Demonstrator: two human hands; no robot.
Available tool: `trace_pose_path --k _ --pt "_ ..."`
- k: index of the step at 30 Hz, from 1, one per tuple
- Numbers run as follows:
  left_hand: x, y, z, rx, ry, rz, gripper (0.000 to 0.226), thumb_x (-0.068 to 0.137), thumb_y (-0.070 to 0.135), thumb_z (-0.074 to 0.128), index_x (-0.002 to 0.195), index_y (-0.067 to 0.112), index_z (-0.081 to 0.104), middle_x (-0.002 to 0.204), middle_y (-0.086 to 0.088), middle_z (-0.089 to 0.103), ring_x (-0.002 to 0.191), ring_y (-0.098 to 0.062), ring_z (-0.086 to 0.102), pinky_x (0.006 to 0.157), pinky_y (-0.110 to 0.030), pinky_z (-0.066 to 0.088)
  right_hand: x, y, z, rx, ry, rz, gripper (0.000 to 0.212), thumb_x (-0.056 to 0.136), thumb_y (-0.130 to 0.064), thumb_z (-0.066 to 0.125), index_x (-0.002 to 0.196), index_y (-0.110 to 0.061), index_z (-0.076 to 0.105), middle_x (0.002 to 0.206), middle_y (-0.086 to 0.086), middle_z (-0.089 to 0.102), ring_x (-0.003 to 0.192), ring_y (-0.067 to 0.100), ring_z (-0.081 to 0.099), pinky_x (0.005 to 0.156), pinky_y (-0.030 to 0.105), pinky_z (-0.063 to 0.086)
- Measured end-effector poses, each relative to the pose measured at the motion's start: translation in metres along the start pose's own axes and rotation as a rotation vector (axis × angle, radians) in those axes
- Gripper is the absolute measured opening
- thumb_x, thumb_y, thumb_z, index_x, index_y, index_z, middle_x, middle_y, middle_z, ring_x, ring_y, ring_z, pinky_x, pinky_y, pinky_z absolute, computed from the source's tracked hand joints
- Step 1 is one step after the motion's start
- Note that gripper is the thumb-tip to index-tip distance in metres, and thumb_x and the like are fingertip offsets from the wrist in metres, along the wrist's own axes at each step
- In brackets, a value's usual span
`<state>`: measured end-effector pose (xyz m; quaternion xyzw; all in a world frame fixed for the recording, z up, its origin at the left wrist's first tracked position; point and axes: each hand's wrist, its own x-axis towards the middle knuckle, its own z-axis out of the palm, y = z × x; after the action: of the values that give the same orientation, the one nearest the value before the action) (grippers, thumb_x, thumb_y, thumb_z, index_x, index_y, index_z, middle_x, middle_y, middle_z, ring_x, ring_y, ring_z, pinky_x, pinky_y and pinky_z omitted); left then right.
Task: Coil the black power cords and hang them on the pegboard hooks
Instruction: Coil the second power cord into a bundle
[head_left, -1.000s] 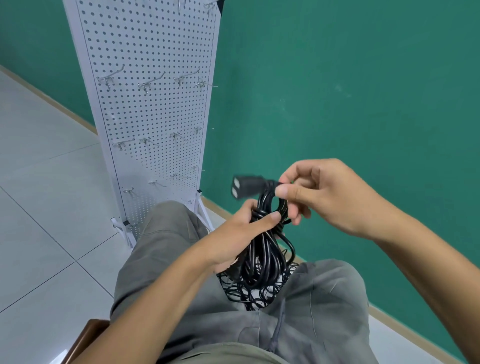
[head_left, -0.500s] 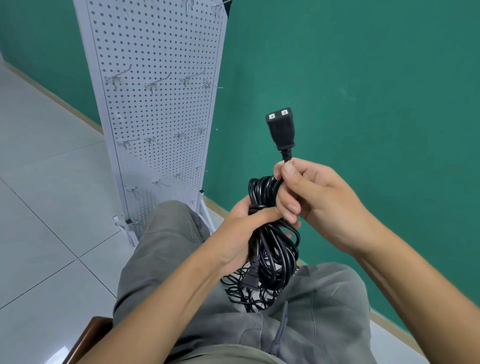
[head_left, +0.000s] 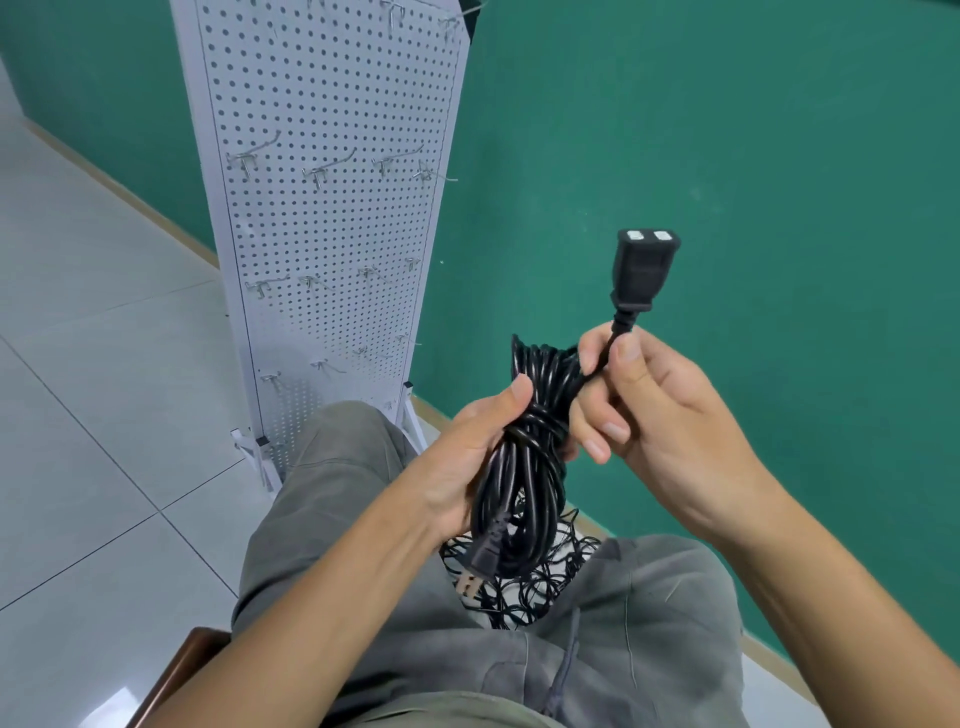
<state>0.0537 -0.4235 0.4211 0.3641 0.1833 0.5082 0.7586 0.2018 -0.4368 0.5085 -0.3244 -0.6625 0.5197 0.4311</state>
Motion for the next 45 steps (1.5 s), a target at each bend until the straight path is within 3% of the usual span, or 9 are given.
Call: trace_pose_path --k 4,8,14,17,21,26,30,40,45 --pt "0.000 -0.003 0.003 0.065 -0.048 0.048 0.072 0.076 0.057 0.082 0.129 0.011 0.064 0.106 -0.013 0.068 0.087 -0.027 0.067 0.098 -0.049 0.054 -0.010 -0.006 0.008 -0.168 0.031 -0.071 0.029 0.101 -0.031 0.042 0.097 -0.006 0.057 0.060 0.000 0.043 0.054 0.016 0.040 0.055 0.039 0.038" --pt "-0.003 0.003 0.012 0.170 -0.006 0.041 0.058 0.077 0.057 0.076 0.131 0.037 0.065 0.119 -0.015 0.063 0.080 -0.033 0.071 0.082 -0.047 0.056 -0.016 -0.006 0.008 -0.366 0.121 -0.152 0.023 0.102 -0.029 0.052 0.098 -0.017 0.071 0.078 -0.007 0.059 0.070 0.008 0.052 0.068 0.022 0.044" --pt "-0.007 0.022 0.013 0.225 -0.040 -0.023 0.068 0.096 0.044 0.051 0.151 0.006 0.038 0.117 -0.015 0.064 0.101 -0.041 0.067 0.091 -0.048 0.055 -0.020 -0.006 0.003 -0.176 0.214 -0.125 0.027 0.100 -0.045 0.054 0.087 -0.025 0.068 0.079 0.005 0.054 0.070 0.016 0.047 0.064 0.050 0.043" --pt "-0.009 0.028 0.014 0.159 -0.101 0.011 0.057 0.102 0.030 0.050 0.146 -0.005 0.041 0.116 -0.018 0.065 0.117 -0.048 0.061 0.094 -0.041 0.055 -0.021 -0.014 0.005 -0.091 0.214 -0.153 0.025 0.095 -0.040 0.053 0.085 -0.025 0.070 0.083 0.009 0.057 0.068 0.016 0.050 0.063 0.038 0.045" --pt "-0.008 0.031 0.022 0.169 0.032 0.068 0.067 0.089 0.032 0.073 0.136 -0.008 0.046 0.108 -0.022 0.068 0.094 -0.042 0.069 0.081 -0.044 0.058 -0.026 -0.017 0.008 -0.210 0.229 -0.257 0.019 0.100 -0.024 0.051 0.095 -0.012 0.065 0.082 0.001 0.062 0.064 0.015 0.051 0.066 0.021 0.047" --pt "-0.012 0.033 0.033 0.186 0.090 0.148 0.029 0.087 0.020 0.077 0.101 -0.004 0.070 0.087 -0.019 0.072 0.078 -0.036 0.071 0.077 -0.045 0.062 -0.033 -0.018 0.016 -0.173 0.218 -0.293 0.010 0.095 -0.032 0.063 0.097 -0.033 0.073 0.084 -0.006 0.066 0.080 0.011 0.059 0.076 0.022 0.051" --pt "-0.010 0.034 0.038 0.337 0.236 0.277 0.053 0.079 0.034 0.082 0.110 -0.006 0.066 0.104 -0.034 0.068 0.092 -0.047 0.072 0.092 -0.060 0.058 -0.032 -0.028 0.024 -0.009 0.237 -0.256 0.014 0.083 -0.033 0.065 0.088 -0.031 0.077 0.082 -0.010 0.068 0.078 0.004 0.061 0.078 0.015 0.051" --pt "-0.003 0.022 0.030 0.374 0.331 0.281 0.055 0.073 0.051 0.080 0.111 0.014 0.064 0.104 -0.013 0.068 0.099 -0.029 0.072 0.098 -0.060 0.054 -0.018 -0.013 0.020 -0.102 0.304 -0.150 0.045 0.078 -0.067 0.072 0.090 -0.024 0.072 0.073 -0.004 0.055 0.067 0.012 0.041 0.065 0.021 0.038" --pt "-0.004 0.020 0.033 0.248 0.315 0.256 0.051 0.083 0.032 0.081 0.115 0.001 0.055 0.120 -0.031 0.065 0.088 -0.042 0.075 0.084 -0.055 0.062 -0.018 -0.013 0.017 -0.003 0.383 -0.091 0.027 0.091 -0.040 0.059 0.076 -0.020 0.069 0.069 -0.002 0.051 0.062 0.010 0.036 0.059 0.015 0.038"
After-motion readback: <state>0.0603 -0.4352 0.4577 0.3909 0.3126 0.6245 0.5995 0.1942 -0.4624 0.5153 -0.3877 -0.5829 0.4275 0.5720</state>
